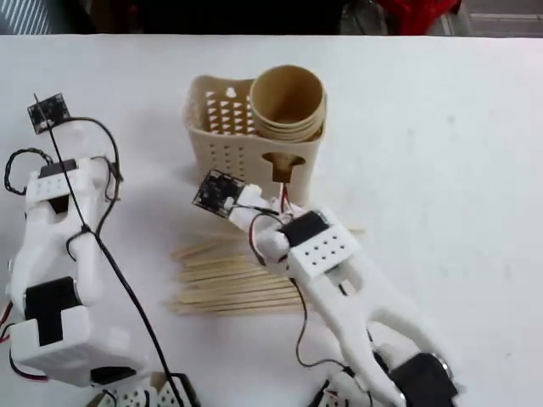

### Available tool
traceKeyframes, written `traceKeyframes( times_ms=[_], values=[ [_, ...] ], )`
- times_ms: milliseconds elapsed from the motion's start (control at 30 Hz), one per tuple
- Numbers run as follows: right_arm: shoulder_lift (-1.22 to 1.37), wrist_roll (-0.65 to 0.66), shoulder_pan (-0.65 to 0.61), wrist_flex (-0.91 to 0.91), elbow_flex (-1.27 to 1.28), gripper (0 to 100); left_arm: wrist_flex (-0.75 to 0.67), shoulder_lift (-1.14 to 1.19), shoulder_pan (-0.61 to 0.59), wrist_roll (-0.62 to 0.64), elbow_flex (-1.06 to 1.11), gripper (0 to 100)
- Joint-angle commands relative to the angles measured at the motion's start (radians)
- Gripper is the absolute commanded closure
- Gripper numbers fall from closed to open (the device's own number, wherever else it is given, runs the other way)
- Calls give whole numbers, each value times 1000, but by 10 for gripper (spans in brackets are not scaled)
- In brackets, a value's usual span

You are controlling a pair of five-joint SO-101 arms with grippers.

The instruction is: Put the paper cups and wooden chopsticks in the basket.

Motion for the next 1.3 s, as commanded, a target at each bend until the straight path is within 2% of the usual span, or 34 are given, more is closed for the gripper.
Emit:
traceKeyframes(
  times_ms=[0,133,433,567,767,933,1100,1267],
  values=[
    [117,-6,16,-81,-14,847,-11,-5,2,6,-3,867],
    [220,-6,28,-125,-21,847,-12,-5,4,6,-3,867],
    [237,-6,30,-131,-21,850,-11,-5,5,6,-5,867],
    [236,-6,31,-125,-20,982,-11,-5,5,6,-3,867],
    [202,-15,31,-65,-44,982,-11,-5,5,6,-6,867],
    [4,-23,28,22,-41,983,-12,-5,5,6,-6,867],
    [-297,-106,21,101,-48,983,-15,-5,5,6,-6,867],
    [-472,-146,27,97,-153,983,-15,-5,7,6,-5,867]
  ],
)
